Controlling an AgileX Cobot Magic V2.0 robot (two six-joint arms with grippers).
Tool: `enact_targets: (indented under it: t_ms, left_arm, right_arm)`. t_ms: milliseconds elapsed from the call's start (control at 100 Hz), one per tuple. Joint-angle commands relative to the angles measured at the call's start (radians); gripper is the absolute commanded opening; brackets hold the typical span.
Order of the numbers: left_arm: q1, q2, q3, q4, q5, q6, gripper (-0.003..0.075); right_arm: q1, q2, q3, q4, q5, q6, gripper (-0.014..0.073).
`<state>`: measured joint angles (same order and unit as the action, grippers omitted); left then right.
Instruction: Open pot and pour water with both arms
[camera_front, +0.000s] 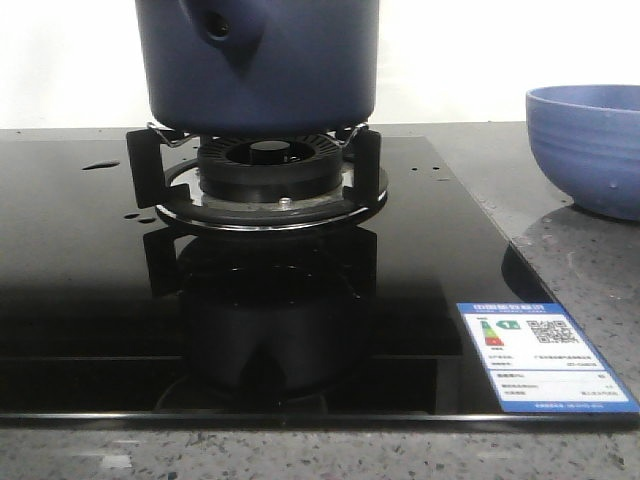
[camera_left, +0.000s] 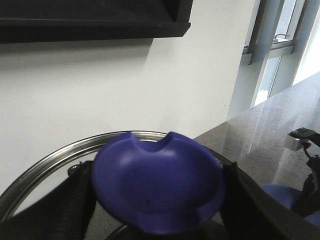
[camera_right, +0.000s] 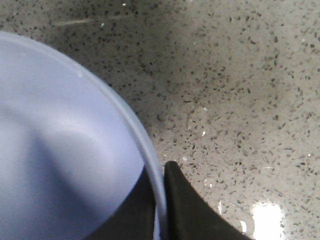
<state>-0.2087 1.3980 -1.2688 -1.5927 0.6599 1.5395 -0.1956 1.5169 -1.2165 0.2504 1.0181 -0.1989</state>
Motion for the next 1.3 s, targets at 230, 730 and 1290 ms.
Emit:
enact_targets:
  t_ms: [230,730,1290]
  left_arm:
    - [-0.006,-0.044,-0.045,-0.082,0.013,0.002,0.0348]
    - [-0.031,-0.016,-0.045,-0.055,0.121,0.002,0.0348]
    - [-0.091,0.078,-0.043,0.121,0.144,0.002,0.0348]
  right_arm:
    - [-0.008,-0.033,-0.026,0.01,-0.026,-0.037,0.0126]
    - [-0.008,-0.226,-0.2,0.096,0.005,-0.038,0.0395]
    - [-0.008,-0.326,-0.2,0.1,0.001,-0.054,0.0395]
